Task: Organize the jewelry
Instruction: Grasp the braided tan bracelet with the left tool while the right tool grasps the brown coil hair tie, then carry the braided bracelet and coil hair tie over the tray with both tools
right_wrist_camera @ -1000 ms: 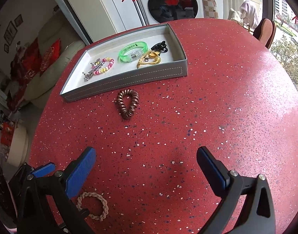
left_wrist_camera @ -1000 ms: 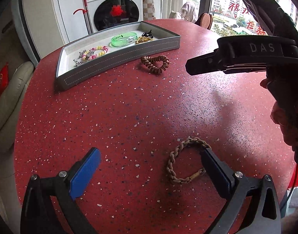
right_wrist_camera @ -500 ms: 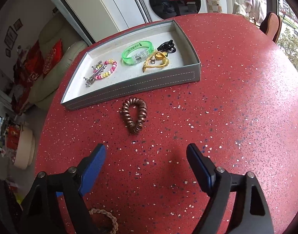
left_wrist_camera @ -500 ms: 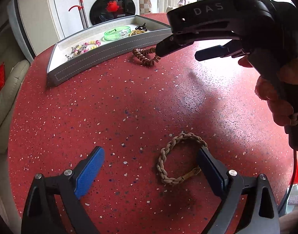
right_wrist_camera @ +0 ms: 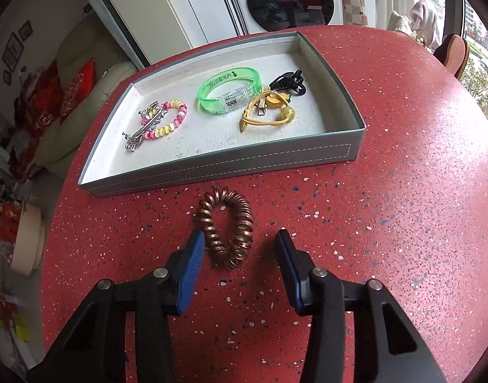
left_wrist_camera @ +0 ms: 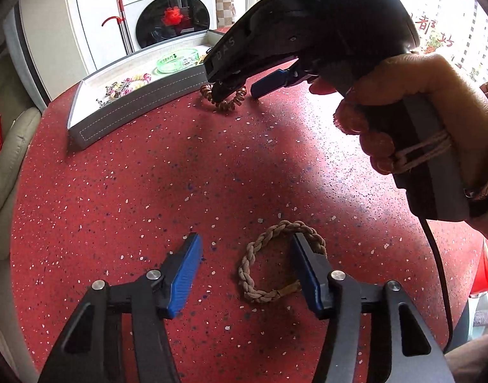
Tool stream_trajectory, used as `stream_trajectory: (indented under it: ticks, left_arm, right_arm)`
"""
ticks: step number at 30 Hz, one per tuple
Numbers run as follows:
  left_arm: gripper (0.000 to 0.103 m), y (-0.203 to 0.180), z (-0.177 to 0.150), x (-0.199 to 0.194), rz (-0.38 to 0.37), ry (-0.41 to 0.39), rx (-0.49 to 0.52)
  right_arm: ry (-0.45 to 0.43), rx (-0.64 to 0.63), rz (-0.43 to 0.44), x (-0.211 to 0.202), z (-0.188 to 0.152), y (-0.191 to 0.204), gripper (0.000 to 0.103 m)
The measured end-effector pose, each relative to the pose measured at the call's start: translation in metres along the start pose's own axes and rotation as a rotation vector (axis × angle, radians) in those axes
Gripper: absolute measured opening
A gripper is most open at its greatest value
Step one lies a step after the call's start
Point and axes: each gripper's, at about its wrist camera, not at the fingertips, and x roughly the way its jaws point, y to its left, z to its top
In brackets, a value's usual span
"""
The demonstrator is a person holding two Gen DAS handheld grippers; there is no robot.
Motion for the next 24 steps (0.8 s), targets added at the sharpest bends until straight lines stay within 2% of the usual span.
stream_trajectory:
  ticks: [2,5,6,7,13,24]
  left_arm:
    - [0.062,-0.002,0.0,-0.001,-0.004,-0.003,0.006]
    - [0.047,-0.001,0.001,-0.002,-0.004,-0.002,0.007]
    - [0.032,0.001,0.001,-0.002,-0.01,-0.003,0.003]
    - [0.028,0.004,0.002,-0.002,-0.02,0.0,-0.007]
    - [0.025,0.021,0.003,-0.004,-0.108,0.015,-0.093]
    - [0.025,0.047,0.01,-0.015,-0.117,-0.016,-0.169]
  right_arm:
    - [-0.001,-0.021,-0.018,0.0,-0.001,0.003,0.039]
    - [0.003,-0.038,-0.029,0.001,-0.002,0.004,0.021]
    - [0.002,-0.042,-0.029,0.001,-0.002,0.005,0.012]
    - [-0.003,-0.043,-0.032,-0.001,-0.003,0.005,0.012]
    - [-0.035,-0.055,-0.037,-0.014,-0.007,0.004,0.012]
    - [-0.052,-0.004,0.02,-0.036,-0.015,-0.008,0.012]
